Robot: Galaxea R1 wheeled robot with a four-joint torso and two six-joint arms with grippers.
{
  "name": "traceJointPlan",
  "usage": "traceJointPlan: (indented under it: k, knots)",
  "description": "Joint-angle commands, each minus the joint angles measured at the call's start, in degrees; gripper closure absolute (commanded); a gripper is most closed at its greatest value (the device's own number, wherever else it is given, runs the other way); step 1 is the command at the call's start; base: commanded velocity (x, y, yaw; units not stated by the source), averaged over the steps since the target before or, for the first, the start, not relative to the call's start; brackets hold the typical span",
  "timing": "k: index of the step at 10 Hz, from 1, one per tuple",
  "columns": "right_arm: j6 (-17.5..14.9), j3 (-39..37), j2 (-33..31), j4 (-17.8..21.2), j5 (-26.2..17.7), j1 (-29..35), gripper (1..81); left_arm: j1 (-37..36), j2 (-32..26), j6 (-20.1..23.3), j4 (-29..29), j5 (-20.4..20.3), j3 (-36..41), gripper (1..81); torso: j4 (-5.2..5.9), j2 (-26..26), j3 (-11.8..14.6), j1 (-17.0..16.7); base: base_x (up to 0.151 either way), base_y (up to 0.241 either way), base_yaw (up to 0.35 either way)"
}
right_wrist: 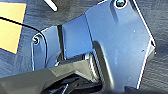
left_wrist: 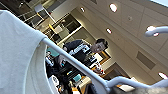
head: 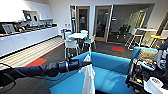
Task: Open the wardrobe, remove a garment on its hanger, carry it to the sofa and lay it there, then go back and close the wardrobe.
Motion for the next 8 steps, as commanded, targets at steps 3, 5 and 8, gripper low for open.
traceJointPlan:
  k: [3, 5, 8]
  knots:
    - [-0.15, 0.18, 0.06, -0.23, -2.49, 1.99, 1.0, -9.21, -0.68, 0.23, 0.91, -2.98, 1.54, 81.1, 0.0, 0.0, 0.0, 0.0, 0.0, 0.0, -0.311]
    - [-0.15, 0.27, 0.07, -0.23, -2.49, 1.99, 1.0, -9.21, -0.68, 0.23, 0.91, -2.98, 1.63, 81.1, 0.0, 0.0, 0.0, 0.0, 0.0, 0.0, -0.311]
    - [-0.15, 0.27, 0.15, -0.23, -2.49, 1.99, 1.0, -9.2, -0.77, 0.23, 0.73, -2.98, 1.63, 81.1, 0.0, 0.0, 0.0, 0.02, 0.0, 0.0, -0.284]
